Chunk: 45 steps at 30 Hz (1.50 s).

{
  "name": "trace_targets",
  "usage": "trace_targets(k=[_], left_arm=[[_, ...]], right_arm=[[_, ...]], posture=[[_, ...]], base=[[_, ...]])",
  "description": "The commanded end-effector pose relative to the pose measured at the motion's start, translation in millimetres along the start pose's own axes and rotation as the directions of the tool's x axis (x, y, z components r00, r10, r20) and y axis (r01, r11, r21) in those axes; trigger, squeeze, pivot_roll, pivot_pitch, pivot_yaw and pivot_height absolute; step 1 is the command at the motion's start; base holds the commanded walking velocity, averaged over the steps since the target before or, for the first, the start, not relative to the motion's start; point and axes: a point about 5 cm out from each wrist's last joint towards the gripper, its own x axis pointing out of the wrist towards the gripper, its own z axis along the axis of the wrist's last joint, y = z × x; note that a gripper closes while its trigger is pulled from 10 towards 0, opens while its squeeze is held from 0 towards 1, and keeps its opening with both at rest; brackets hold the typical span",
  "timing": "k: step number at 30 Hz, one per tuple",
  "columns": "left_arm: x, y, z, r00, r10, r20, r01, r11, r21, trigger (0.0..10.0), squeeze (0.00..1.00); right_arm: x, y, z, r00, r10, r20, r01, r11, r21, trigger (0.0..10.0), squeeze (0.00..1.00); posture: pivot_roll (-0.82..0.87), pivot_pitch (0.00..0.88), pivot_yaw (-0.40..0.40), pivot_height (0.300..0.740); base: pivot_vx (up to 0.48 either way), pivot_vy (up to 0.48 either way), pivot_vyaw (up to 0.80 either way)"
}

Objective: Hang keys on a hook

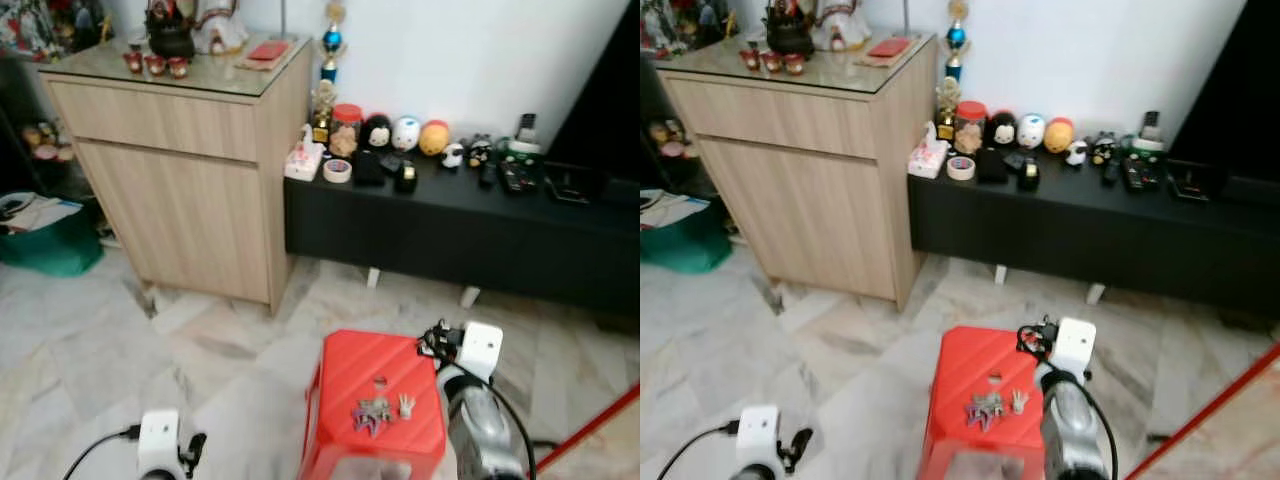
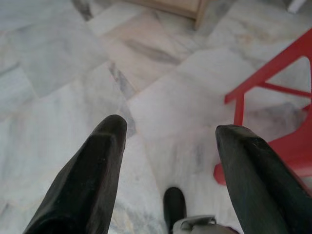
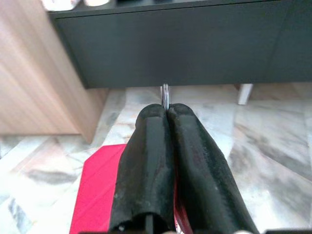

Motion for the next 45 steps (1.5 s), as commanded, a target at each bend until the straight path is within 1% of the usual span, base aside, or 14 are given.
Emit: trace_targets(k=[1,22,32,41,45], left_arm=[[-4.0,-5.1,-11.1,0.999,-0.011,-0.04,0.011,1.0,-0.003,10.0,0.0],[-4.5,-7.5,-12.9,0.999,-0.022,-0.049,0.022,1.0,0.0,10.0,0.0],[-3.7,-10.9,-12.6,0.998,-0.039,-0.055,0.04,0.999,0.017,10.0,0.0],[-3.9,-10.5,-13.9,0.997,-0.035,-0.063,0.035,0.999,0.013,10.0,0.0],[-3.4,-12.4,-13.3,0.997,-0.039,-0.064,0.04,0.999,0.019,10.0,0.0]], right_arm=[[1.4,-3.6,3.8,1.0,-0.012,0.015,0.012,1.0,-0.001,10.0,0.0],[0.9,-2.2,-0.1,1.0,-0.013,-0.002,0.013,1.0,0.003,10.0,0.0],[1.9,-3.3,0.4,1.0,-0.013,-0.003,0.013,1.0,0.0,10.0,0.0],[1.9,-1.4,-1.7,1.0,-0.013,-0.012,0.013,1.0,0.002,10.0,0.0],[2.2,0.1,-2.2,1.0,-0.01,-0.015,0.01,1.0,0.005,10.0,0.0]], posture=[[0.1,0.0,-0.056,0.74],[0.1,0.0,-0.054,0.74],[0.11,0.0,-0.06,0.74],[0.1,0.0,-0.055,0.74],[0.1,0.0,-0.052,0.74]], base=[[-0.255,0.0,0.0],[-0.251,0.0,0.0],[0.0,0.0,0.0],[0.0,0.0,0.0],[0.0,-0.4,0.0]])
